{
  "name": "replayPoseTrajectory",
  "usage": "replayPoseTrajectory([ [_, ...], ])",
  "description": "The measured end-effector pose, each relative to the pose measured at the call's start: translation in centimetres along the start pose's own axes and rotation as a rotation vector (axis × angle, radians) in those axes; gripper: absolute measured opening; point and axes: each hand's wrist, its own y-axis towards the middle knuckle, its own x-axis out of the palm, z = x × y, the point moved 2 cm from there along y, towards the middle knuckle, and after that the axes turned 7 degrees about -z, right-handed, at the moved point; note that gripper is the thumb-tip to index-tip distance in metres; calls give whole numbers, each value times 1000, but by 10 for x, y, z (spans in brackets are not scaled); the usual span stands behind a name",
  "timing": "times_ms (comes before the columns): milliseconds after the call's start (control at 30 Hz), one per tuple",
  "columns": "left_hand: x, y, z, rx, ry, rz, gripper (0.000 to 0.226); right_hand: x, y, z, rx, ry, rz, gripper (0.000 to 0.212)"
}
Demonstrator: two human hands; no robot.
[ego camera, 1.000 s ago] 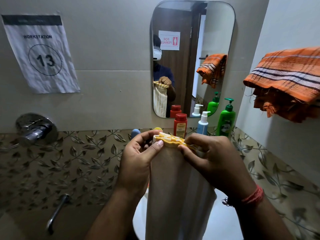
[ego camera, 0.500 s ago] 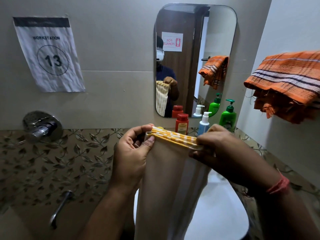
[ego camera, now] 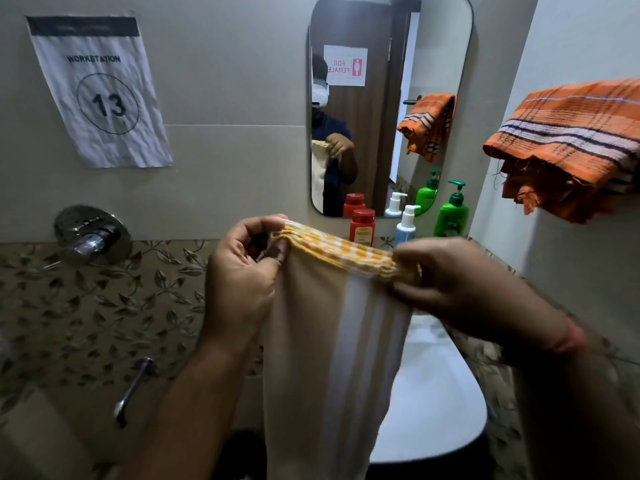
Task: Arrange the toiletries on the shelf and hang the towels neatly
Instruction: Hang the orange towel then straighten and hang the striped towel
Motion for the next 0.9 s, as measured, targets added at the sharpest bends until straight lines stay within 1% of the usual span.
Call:
replayPoseTrajectory([
  [33, 1, -3, 1, -6, 8, -10, 27, 0, 0, 1, 52, -131, 116, 23],
  [67, 2, -6, 3, -7, 16, -12, 27, 1, -2, 1, 65, -116, 182, 27],
  [100, 3, -8, 5, 0, 20, -4, 27, 1, -5, -1, 23, 18, 193, 29],
  [133, 2, -10, 7, 9, 19, 9, 28, 3, -9, -5, -42, 201, 171, 29],
  [167, 2, -10, 9, 16, 8, 17, 29, 3, -12, -7, -87, 333, 164, 29],
  [200, 1, -9, 11, 20, -2, 14, 29, 3, -15, -6, -104, 404, 208, 30],
  [267, -1, -9, 16, 27, -21, -21, 27, 4, -15, 1, -72, 542, 349, 34],
  [333, -1, -11, 19, 36, -40, -53, 26, 6, -13, 3, -68, 700, 447, 31],
  [400, 0, -13, 21, 24, -83, -56, 30, 5, -13, 0, -86, 784, 507, 29],
  [500, 2, -13, 23, -13, -234, -33, 39, 4, -15, -1, -81, 857, 564, 39],
  [533, 3, -12, 24, -27, -304, -49, 44, 3, -15, -1, -70, 865, 581, 40],
  [567, 2, -11, 23, -42, -372, -86, 50, 3, -15, 1, -62, 872, 598, 41],
  [633, -1, -10, 17, -120, -470, -227, 71, 0, -15, 2, -50, 883, 628, 41],
  [667, -1, -13, 13, -200, -444, -329, 80, -1, -15, 1, -44, 888, 643, 41],
  [700, 0, -18, 7, -283, -364, -442, 83, -1, -14, 1, -38, 897, 663, 40],
  [733, 4, -27, 0, -353, -259, -539, 77, -1, -12, 2, -31, 905, 690, 40],
  [767, 8, -34, -7, -396, -165, -578, 62, -1, -10, 4, -17, 909, 732, 40],
  [800, 13, -39, -11, -419, -120, -531, 41, -1, -8, 6, -6, 928, 769, 40],
  [833, 18, -41, -11, -438, -132, -440, 25, 0, -8, 11, -4, 989, 776, 40],
  [867, 22, -41, -10, -438, -171, -356, 17, 2, -9, 16, -6, 1095, 729, 41],
  [900, 27, -38, -7, -423, -211, -295, 15, 8, -12, 21, -4, 1204, 628, 43],
])
